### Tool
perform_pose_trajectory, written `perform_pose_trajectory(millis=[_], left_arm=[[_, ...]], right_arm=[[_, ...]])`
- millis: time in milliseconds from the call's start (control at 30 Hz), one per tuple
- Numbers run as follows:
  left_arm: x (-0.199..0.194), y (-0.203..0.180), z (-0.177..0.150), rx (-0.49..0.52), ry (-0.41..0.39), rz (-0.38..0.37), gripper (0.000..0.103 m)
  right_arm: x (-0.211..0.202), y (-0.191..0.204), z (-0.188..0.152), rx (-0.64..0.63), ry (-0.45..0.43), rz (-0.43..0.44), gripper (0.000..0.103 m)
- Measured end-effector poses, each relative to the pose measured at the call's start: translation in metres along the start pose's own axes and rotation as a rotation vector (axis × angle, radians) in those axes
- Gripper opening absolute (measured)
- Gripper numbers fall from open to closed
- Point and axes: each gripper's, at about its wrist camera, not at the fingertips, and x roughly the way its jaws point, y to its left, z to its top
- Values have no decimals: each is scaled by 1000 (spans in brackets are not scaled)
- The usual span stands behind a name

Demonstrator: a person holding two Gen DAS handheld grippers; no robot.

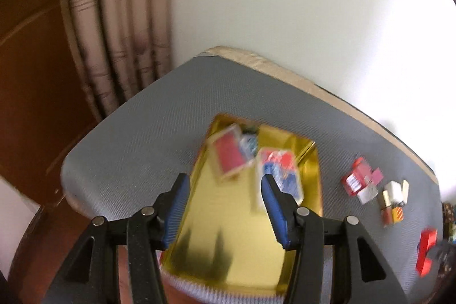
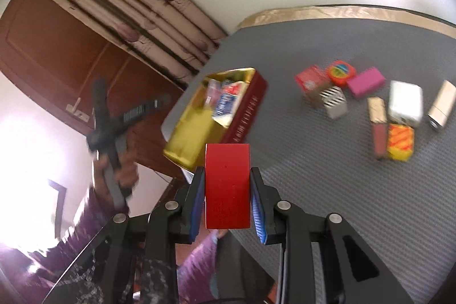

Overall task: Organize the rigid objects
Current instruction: 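Carry the red block with the right tool into the tin and release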

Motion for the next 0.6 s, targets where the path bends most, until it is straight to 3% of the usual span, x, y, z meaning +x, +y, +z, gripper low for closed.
perform_pose_trajectory(millis=[233,433,600], left_arm=[[-35,30,-56,-84,-70,147,53],[-47,30,-66,-26,-162,246,53],[-41,27,-73,-2,-147,216,53]], right_arm=[[59,37,34,-4,60,55,28],[124,82,63,-53,125,39,28],[186,98,79,-61,186,2,28]])
